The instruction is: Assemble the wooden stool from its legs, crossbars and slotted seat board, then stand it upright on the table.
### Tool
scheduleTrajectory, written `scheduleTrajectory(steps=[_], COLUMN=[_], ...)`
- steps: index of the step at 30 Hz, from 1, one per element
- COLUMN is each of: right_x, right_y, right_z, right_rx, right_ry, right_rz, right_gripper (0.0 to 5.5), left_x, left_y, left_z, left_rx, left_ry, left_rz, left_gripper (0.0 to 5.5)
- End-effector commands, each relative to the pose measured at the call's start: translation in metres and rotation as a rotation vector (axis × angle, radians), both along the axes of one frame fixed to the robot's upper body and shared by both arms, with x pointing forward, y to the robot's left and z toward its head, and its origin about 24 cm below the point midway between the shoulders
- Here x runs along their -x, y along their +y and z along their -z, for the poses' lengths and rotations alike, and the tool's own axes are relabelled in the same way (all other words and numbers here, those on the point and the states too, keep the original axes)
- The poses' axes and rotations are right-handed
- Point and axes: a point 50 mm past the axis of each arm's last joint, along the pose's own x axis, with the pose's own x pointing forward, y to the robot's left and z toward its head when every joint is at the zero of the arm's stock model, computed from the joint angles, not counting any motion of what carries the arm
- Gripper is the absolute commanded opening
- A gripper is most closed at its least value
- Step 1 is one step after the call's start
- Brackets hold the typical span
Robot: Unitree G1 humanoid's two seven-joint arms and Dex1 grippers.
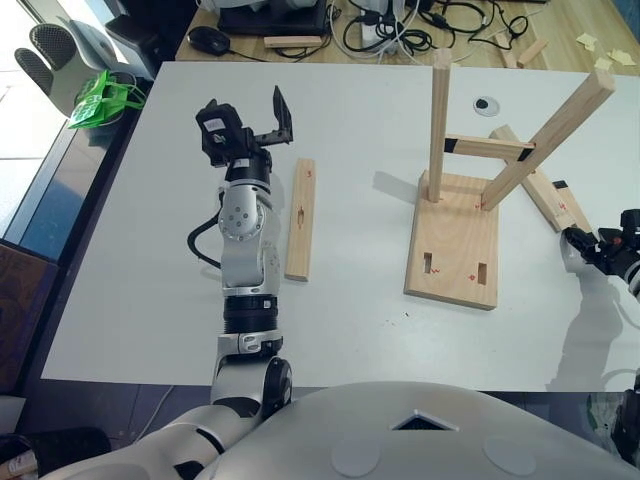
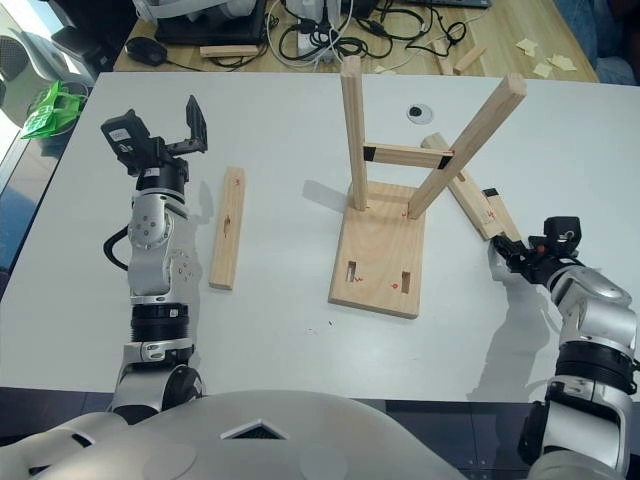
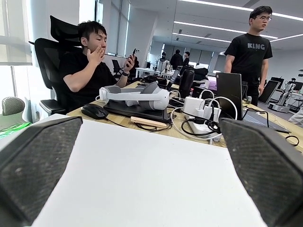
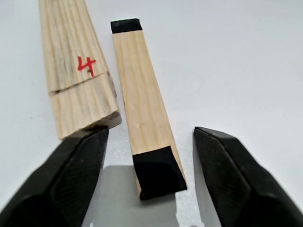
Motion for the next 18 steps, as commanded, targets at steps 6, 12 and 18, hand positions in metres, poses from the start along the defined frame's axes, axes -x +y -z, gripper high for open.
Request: scheduleTrajectory(steps=[6,12,18], right_x=[0.052,0.051,0.043], right_y=[0.019,0.013,0.012], right_z=[0.049,0.054,0.052], right_rx=[-0.141,-0.095,-0.070], right_ry=[0.403,0.418,0.383], right_rz=[0.031,0.048,0.043], right_gripper=[1.90,1.33,1.32], left_x=[0.002,-0.001,-0.005], left_y=[0.000,-0.001,-0.002], left_z=[0.001,0.001,0.000], left_rx=[-0.025,-0.020,-0.016], left_ry=[0.020,0.017,0.012], left_rz=[0.012,0.013,0.011], left_gripper=[5.40,5.40,5.40])
